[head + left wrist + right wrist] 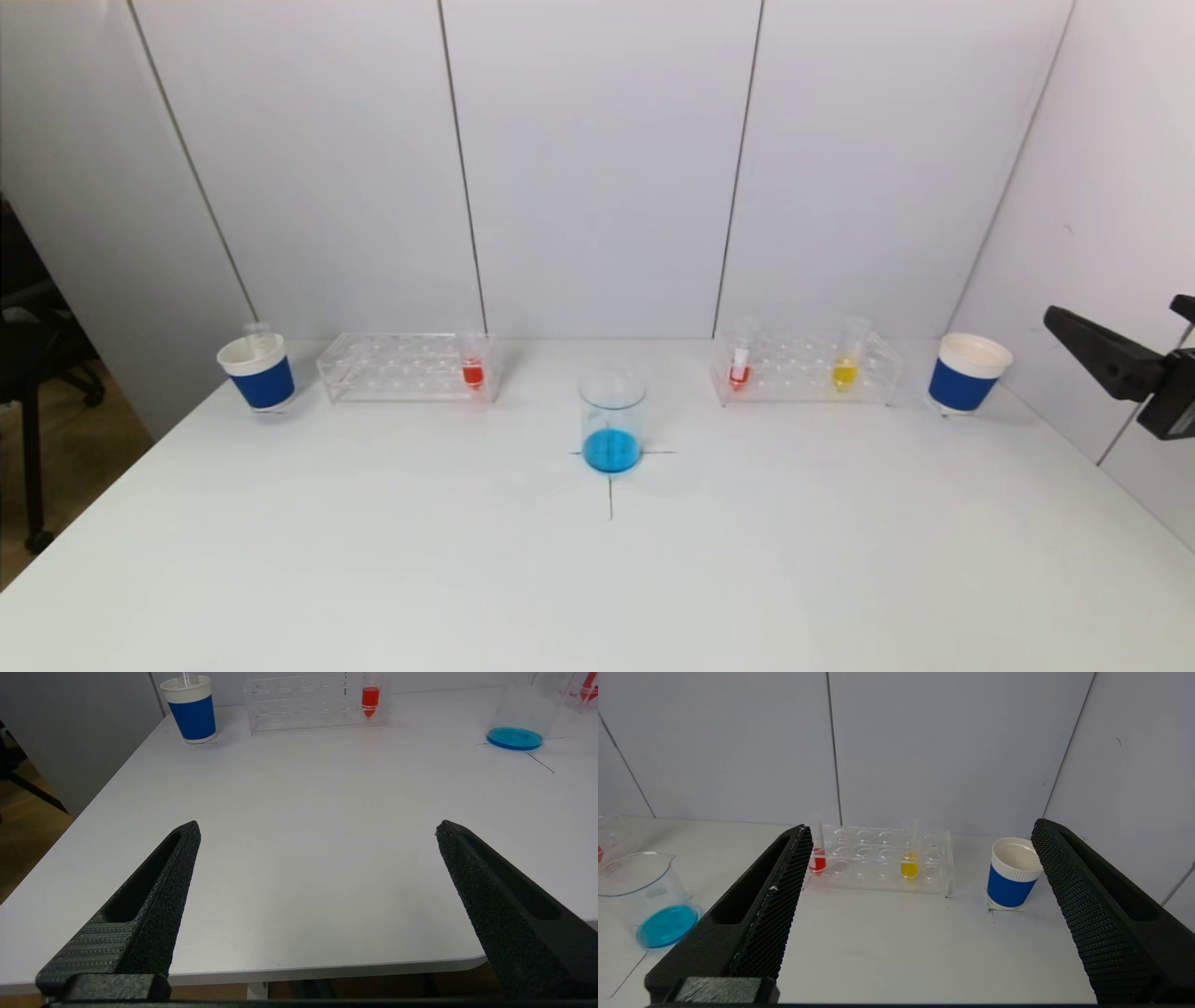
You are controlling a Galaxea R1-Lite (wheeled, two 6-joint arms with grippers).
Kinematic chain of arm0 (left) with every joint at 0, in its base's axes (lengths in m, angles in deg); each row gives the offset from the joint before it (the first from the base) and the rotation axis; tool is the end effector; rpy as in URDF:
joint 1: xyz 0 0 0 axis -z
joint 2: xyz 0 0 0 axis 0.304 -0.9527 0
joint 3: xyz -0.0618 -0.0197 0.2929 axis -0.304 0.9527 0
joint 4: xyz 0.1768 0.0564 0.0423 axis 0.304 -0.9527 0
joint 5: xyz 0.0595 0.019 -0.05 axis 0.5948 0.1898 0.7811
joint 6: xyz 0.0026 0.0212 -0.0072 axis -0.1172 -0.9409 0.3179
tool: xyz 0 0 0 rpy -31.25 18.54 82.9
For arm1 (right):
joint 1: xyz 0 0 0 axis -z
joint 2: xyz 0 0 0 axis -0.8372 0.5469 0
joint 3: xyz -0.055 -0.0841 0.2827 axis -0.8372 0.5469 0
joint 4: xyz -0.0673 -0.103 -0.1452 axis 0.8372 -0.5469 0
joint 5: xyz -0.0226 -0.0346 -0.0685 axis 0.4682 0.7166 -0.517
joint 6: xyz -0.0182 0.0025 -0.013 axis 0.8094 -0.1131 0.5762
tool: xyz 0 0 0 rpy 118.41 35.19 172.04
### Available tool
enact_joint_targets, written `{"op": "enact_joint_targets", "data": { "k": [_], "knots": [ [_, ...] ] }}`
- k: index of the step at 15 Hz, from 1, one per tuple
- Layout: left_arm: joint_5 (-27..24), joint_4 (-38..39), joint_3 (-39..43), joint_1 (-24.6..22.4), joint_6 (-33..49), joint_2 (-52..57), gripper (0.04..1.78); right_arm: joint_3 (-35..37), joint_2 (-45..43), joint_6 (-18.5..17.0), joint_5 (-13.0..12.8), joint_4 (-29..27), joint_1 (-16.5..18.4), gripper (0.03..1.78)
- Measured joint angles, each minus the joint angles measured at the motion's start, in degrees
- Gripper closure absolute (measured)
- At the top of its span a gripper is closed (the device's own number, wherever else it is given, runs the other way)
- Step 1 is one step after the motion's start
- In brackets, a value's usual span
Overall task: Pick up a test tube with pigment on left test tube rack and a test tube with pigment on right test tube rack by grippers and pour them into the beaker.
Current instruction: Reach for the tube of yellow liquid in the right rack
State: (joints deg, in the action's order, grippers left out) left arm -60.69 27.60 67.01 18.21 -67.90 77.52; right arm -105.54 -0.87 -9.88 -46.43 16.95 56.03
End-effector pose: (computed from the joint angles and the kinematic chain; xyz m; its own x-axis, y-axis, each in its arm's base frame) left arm -0.0227 -0.0003 0.0744 0.9995 -0.0315 -0.0093 0.0318 0.9988 0.0368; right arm 0.1717 0.0029 0.2082 0.9986 0.0362 0.0390 -0.0355 0.9992 -0.0173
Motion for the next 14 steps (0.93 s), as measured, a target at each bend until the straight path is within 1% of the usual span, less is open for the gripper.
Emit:
{"op": "enact_joint_targets", "data": {
  "k": [2, 5, 7, 10, 12, 14],
  "knots": [
    [-0.02, 0.00, 0.00, 0.01, 0.01, 0.00, 0.06, -0.39, 5.77, -0.09, -0.84, 5.22, -0.04, 0.10],
    [-0.02, 0.00, 0.00, 0.01, 0.00, 0.00, 0.06, -1.52, 14.31, -0.23, -2.44, 11.93, 0.02, 0.10],
    [-0.02, 0.00, 0.00, 0.00, 0.00, 0.00, 0.06, -2.23, 19.80, -0.26, -3.07, 16.19, -0.04, 0.10],
    [-0.02, 0.01, 0.00, 0.00, 0.01, 0.00, 0.06, -3.28, 28.50, -0.26, -4.94, 23.80, 0.00, 0.10],
    [-0.02, 0.00, 0.00, 0.00, 0.01, 0.00, 0.06, -4.02, 34.18, -0.26, -5.47, 29.88, -0.04, 0.10],
    [0.00, 0.00, 0.00, 0.01, 0.01, 0.00, 0.06, -5.53, 38.99, -0.34, -5.63, 33.85, -0.04, 0.10]
  ]
}}
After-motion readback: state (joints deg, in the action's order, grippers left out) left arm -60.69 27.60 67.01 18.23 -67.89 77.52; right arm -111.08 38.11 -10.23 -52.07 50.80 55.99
